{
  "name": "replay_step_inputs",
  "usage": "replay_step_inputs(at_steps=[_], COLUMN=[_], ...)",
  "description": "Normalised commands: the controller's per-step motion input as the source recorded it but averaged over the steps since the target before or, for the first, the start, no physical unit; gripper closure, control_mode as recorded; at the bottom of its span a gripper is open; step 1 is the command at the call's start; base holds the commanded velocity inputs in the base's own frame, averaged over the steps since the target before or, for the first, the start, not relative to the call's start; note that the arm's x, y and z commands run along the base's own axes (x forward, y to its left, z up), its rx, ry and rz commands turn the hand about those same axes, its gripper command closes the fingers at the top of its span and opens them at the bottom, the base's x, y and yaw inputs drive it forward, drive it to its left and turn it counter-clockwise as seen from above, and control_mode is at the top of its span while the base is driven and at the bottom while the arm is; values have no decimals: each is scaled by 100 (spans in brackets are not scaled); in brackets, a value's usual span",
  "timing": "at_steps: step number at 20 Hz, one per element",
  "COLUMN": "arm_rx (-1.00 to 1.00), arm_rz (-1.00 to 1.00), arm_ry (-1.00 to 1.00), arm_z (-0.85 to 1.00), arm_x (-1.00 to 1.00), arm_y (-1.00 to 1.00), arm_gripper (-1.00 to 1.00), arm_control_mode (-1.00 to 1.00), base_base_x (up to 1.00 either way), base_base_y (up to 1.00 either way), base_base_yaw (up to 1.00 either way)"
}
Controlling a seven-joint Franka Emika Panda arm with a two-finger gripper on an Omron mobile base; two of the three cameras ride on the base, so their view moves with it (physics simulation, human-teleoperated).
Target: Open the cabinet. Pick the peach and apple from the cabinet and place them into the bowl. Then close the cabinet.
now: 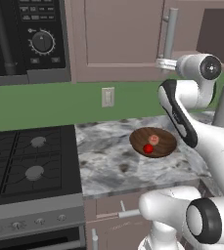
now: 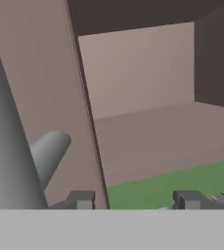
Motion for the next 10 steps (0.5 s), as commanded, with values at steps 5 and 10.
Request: replay_step_inputs(at_steps=[5,10], arm_rx=[3,0], arm_rz=[6,0], arm_ry=[5,0], arm_z=[-11,-4], arm_x=[88,34], arm_y=[-6,0], arm_gripper=[-100,-100], arm_control_mode=[-100,-100], base_base_x=[0,0], base_base_y=[0,0], base_base_yaw=[0,0])
